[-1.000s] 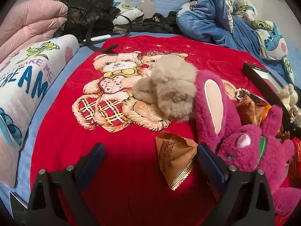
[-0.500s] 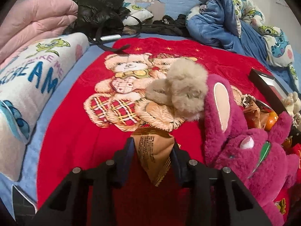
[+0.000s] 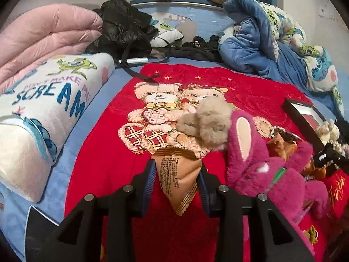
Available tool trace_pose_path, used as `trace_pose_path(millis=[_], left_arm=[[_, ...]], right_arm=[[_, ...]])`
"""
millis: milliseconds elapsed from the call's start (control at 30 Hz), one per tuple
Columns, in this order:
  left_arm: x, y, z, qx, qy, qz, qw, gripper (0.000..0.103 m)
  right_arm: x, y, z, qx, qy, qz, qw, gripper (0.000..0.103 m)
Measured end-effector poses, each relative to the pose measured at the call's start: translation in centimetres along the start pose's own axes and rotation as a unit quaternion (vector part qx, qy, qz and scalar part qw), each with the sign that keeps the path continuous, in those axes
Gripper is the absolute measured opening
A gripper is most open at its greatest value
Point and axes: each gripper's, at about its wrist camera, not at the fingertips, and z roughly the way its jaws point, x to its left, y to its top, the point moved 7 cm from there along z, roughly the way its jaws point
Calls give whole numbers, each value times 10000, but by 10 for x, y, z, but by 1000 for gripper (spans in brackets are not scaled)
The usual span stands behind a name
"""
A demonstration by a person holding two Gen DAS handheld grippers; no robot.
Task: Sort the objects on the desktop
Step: 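Grasp the tan snack packet with the left tool while the right grasps the black lace scrunchie, then carry the snack packet and scrunchie over the white tray with both tools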
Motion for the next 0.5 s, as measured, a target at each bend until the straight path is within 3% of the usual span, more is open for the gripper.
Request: trace_pose_path(millis=[300,500], left_arm=[[-42,8,-40,-396,-380,120,9984,38],[-86,5,-56,-429,-573,335,9969,38]], right_arm=[[-11,4,-21,-133,-31,-2,9999,11],[-33,10,-48,-311,-73,104,9994,11]])
